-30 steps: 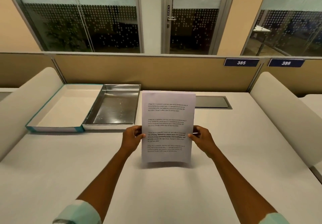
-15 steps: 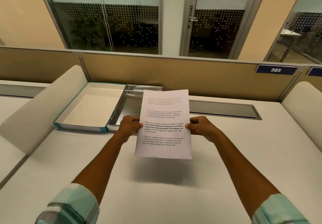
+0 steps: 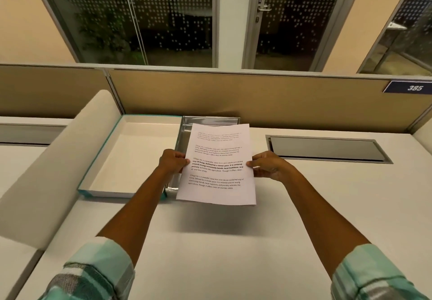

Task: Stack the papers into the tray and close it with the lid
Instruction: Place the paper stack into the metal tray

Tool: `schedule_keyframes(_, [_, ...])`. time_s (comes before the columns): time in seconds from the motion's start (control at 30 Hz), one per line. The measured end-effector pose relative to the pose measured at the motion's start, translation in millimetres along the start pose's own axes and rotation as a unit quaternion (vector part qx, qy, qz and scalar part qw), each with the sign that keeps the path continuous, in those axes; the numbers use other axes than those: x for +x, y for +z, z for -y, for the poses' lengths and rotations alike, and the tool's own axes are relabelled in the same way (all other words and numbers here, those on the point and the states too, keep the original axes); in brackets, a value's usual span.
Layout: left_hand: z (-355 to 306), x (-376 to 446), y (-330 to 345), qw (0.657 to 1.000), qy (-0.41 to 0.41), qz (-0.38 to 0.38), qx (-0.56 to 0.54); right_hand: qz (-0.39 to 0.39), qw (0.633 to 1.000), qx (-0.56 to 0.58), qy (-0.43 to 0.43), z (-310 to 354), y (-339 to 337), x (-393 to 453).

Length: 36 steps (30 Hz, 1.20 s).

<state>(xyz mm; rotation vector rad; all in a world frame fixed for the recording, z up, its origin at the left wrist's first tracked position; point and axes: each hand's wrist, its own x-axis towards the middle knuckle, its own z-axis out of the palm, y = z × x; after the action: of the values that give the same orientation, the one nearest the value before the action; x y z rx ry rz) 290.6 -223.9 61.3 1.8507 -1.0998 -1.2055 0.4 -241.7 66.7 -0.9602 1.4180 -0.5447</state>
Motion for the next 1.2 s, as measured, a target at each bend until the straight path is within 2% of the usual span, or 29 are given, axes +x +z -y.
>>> schedule_keyframes(0.43, [-0.8,107.6,3.0,0.996,-0.005,-0.038,0.075,-0.084,0.995,-0.039,0.049,28.6,32.8,108.8])
schedule_keyframes(0.6, [5.4,124.7,13.7,0.99,-0.025,-0.079,0.113,-0.106,0.989,-0.088,0.059,24.6,41.7,137.6])
schedule_keyframes(0.77, [8.8,129.1,18.1,0.984,-0.017,-0.083,0.158,-0.125,0.981,-0.136,0.056,17.7,52.5,153.3])
schedule_keyframes(0.9, [7.6,130.3,21.4,0.978,-0.006,-0.062,0.201,-0.158,0.968,-0.192,0.039,9.8,59.1,154.4])
schedule_keyframes(1.0, [9.7,127.7,22.5,0.976,0.015,-0.015,0.216,-0.17,0.963,-0.21,0.019,7.6,60.8,151.1])
schedule_keyframes(1.1, [14.4,119.0,21.4,0.979,0.042,0.041,0.195,-0.155,0.955,-0.25,-0.018,5.8,65.1,139.3])
schedule_keyframes(1.2, [18.9,103.7,19.2,0.979,0.082,0.099,0.156,-0.117,0.955,-0.253,-0.102,0.9,71.2,115.9])
